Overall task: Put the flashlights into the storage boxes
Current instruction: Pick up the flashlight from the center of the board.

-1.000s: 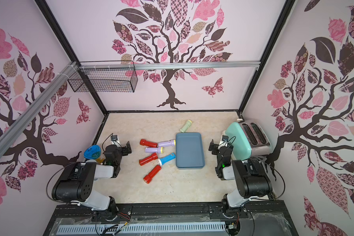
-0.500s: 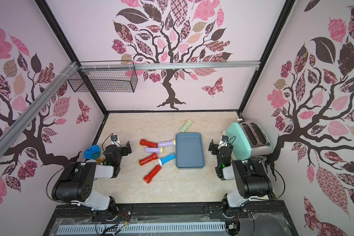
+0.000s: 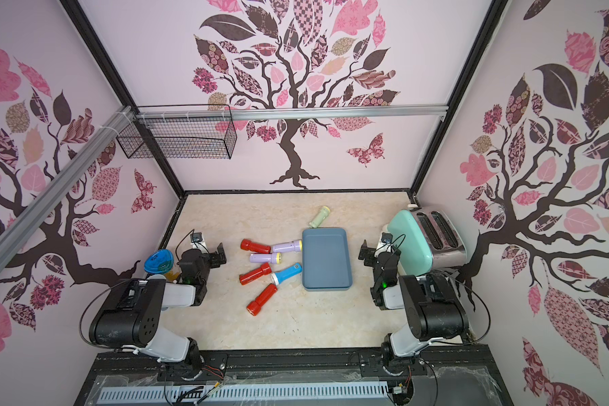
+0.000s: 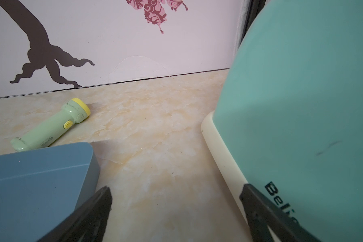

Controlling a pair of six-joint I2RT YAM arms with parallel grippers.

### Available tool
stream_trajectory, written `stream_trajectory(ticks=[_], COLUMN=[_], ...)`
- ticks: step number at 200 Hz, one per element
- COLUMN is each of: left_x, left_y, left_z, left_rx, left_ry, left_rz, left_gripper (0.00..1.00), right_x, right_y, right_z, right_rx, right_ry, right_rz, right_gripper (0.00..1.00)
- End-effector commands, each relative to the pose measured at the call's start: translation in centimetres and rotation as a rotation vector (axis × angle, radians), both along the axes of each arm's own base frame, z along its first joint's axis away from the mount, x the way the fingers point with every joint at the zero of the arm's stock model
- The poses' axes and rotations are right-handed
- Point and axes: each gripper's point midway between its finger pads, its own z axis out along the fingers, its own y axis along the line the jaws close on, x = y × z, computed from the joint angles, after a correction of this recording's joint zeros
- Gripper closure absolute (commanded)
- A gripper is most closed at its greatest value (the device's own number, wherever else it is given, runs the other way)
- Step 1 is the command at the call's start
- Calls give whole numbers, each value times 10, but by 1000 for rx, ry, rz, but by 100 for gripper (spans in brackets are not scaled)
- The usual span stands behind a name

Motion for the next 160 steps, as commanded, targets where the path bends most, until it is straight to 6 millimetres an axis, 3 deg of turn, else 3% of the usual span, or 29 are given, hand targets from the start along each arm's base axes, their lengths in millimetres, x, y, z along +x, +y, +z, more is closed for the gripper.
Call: stream_trajectory(ticks=[1,112,139,160], left_x=[9,11,11,12], left_y=[4,4,-4,-7], left_z=[13,12,13,28], left_rx=[10,-11,-5,0], left_ry=[-43,-34,-38,-35], left_rz=[12,-23,-70,-81], left_gripper=[2,2,2,2], right_x=[7,4,-5,-14], right_y=[0,4,0,-6], right_z=[6,7,16,31], right_rx=[-1,-3,3,8], right_ry=[-16,-26,-75,-112], right_rz=[3,25,6,-31], right_gripper=[0,0,0,0])
